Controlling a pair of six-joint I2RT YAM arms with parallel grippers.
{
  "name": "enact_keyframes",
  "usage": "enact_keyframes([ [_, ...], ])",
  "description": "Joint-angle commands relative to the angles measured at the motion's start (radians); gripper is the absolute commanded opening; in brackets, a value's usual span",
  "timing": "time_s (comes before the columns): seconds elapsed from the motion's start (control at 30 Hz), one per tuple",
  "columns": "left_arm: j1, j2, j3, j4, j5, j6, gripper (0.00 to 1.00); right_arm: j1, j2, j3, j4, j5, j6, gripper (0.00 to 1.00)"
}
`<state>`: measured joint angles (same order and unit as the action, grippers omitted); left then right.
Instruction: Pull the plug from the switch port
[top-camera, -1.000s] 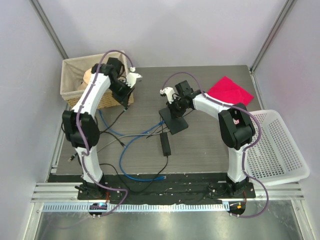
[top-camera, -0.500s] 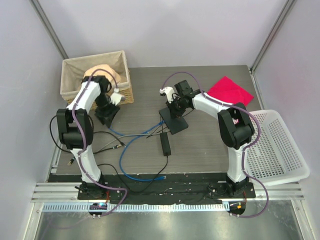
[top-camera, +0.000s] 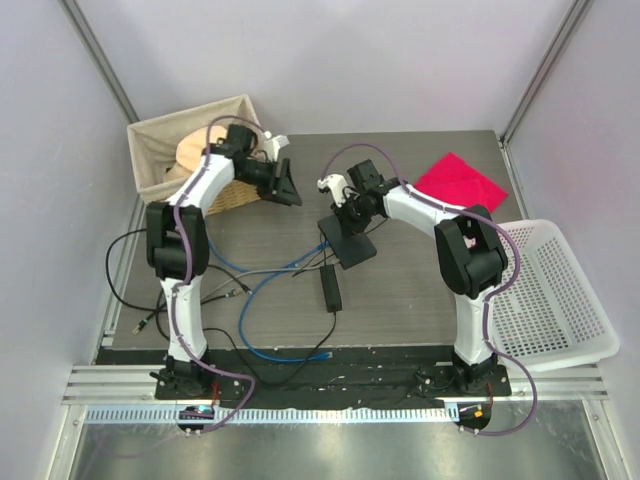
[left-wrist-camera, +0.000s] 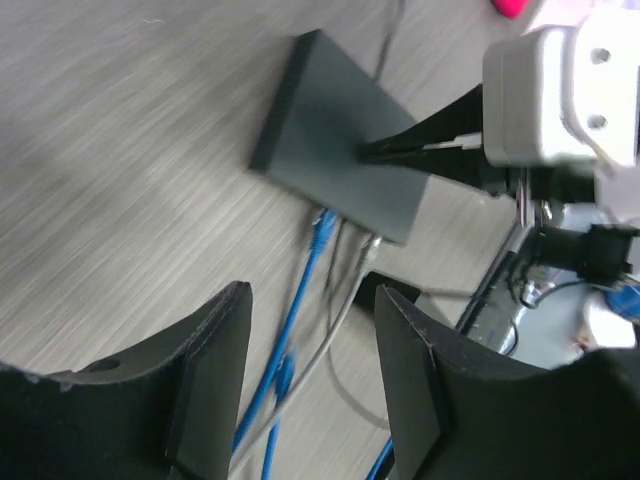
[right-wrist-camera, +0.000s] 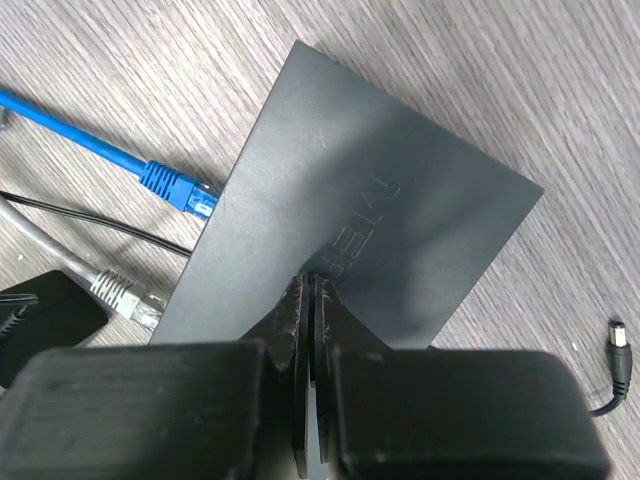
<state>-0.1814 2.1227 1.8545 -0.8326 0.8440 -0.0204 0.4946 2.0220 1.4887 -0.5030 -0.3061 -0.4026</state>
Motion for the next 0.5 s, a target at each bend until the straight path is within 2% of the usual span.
enact_keyframes([
  [0.0, -0.088, 0.118, -0.038, 0.145, 0.113, -0.179, 0.56, -0.001, -0.034, -0.042, -0.089, 0.048, -0.027, 0.01],
  [0.1, -0.121, 0.154, -0.021, 0.156, 0.122, -0.202, 0.53, 0.005, -0.057, -0.070, -0.095, 0.044, -0.042, 0.01],
  [0.27, -0.164, 0.096, -0.069, 0.167, 0.014, -0.136, 0.52, 0.007, -0.072, -0.113, -0.094, 0.024, -0.047, 0.01],
  [0.47, -0.170, 0.089, -0.136, 0.139, -0.048, -0.073, 0.50, 0.012, -0.049, -0.108, -0.089, 0.012, -0.042, 0.01],
])
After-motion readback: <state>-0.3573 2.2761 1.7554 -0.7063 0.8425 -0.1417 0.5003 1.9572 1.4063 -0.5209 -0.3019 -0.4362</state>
